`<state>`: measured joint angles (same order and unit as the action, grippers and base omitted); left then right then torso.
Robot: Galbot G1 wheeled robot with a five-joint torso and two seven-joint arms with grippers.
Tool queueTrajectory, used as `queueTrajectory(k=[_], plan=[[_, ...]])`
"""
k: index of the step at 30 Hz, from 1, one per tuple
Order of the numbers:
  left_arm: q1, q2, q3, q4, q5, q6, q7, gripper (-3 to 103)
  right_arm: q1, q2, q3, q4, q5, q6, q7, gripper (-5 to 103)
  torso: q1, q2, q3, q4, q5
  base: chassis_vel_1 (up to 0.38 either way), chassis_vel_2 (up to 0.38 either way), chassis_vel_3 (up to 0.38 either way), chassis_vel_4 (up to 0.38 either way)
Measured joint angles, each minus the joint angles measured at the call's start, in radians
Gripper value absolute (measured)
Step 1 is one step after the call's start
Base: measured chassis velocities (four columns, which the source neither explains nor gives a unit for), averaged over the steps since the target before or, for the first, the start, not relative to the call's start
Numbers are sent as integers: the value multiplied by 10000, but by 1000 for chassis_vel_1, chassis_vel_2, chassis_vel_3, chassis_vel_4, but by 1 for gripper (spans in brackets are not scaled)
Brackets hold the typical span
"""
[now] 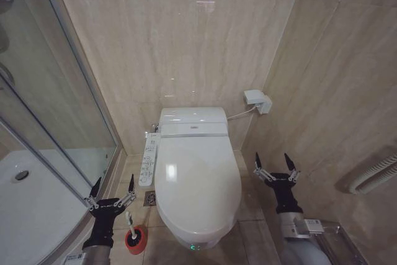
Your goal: Open the toilet lid, clean the toilet bowl with a toilet brush, close the toilet lid, and flush.
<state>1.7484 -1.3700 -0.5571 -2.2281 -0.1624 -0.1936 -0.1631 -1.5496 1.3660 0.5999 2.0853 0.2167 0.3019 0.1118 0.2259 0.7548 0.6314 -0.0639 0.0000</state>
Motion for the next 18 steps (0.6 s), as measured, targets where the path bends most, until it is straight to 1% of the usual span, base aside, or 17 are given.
queueTrajectory(k=[18], plan=[[0,0,0,0,0,0,0,100,-106,127,24,-7,78,-10,-120,100,0,0,0,0,0,0,0,0,0]])
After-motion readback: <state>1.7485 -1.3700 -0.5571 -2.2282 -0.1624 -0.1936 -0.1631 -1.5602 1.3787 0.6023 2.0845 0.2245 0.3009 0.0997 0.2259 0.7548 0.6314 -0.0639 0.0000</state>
